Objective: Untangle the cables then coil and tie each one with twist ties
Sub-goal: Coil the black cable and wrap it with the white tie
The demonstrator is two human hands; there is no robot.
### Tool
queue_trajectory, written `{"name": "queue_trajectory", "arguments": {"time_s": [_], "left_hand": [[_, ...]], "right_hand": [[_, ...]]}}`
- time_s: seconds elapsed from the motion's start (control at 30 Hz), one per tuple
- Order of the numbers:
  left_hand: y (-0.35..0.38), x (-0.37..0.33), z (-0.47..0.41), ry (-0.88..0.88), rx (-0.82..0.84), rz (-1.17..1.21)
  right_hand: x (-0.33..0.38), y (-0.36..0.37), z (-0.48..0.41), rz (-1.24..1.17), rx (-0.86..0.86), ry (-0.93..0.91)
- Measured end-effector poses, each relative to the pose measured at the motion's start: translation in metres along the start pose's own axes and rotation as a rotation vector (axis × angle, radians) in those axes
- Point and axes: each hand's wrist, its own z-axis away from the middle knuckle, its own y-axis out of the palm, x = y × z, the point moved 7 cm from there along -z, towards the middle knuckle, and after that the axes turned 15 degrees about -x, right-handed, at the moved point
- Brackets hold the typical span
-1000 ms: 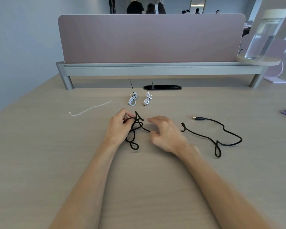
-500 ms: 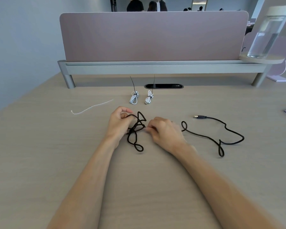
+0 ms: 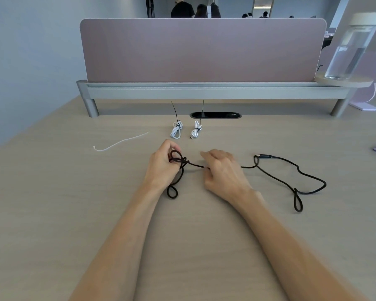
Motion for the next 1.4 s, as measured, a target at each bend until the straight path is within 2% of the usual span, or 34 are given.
{"name": "queue_trajectory", "arguments": {"time_s": [0.1, 0.2, 0.3, 0.4, 0.53, 0.6, 0.67, 0.77, 0.87, 0.97, 1.03, 1.1, 1.23, 1.33, 1.4], "left_hand": [[0.004, -0.002, 0.003, 0.011, 0.024, 0.01], [0.003, 0.003, 0.001, -0.066, 0.013, 0.109], [0.005, 0.005, 0.001, -0.173, 0.062, 0.226], [0.01, 0.0, 0.003, -0.33, 0.141, 0.455], [0.011, -0.004, 0.005, -0.448, 0.192, 0.685], [0.011, -0.002, 0.003, -0.421, 0.191, 0.651], [0.005, 0.004, -0.003, -0.306, 0.132, 0.472], [-0.004, 0.013, -0.008, -0.084, 0.06, 0.199], [-0.003, 0.012, -0.004, -0.043, 0.07, 0.142], [-0.001, 0.013, -0.004, -0.148, 0.031, 0.138], [0.0, 0.014, -0.003, -0.179, 0.036, 0.118], [0.002, 0.011, -0.001, -0.191, 0.059, 0.134], [0.01, 0.001, 0.005, -0.189, 0.133, 0.113], [0.013, 0.003, 0.004, -0.252, 0.191, 0.135], [0.009, 0.005, 0.003, -0.322, 0.168, 0.218]], "right_hand": [[0.02, 0.006, 0.003, -0.328, 0.037, 0.013], [0.021, 0.005, -0.001, -0.469, -0.027, 0.043], [0.01, -0.003, -0.004, -0.557, -0.07, 0.217], [-0.004, -0.007, -0.004, -0.575, -0.128, 0.422], [-0.011, -0.01, -0.004, -0.56, -0.164, 0.509], [-0.011, -0.012, -0.004, -0.507, -0.143, 0.483], [-0.014, -0.013, -0.005, -0.478, -0.115, 0.475], [-0.038, -0.027, -0.006, -0.545, -0.235, 0.59], [-0.045, -0.033, -0.007, -0.475, -0.237, 0.535], [-0.036, -0.019, -0.005, -0.414, -0.126, 0.432], [-0.026, -0.007, -0.002, -0.288, -0.01, 0.313], [-0.015, 0.001, 0.0, -0.263, 0.045, 0.218], [0.007, 0.0, -0.003, -0.505, -0.005, 0.194], [0.011, -0.001, -0.003, -0.506, -0.048, 0.183], [0.003, -0.007, -0.004, -0.477, -0.086, 0.209]]}}
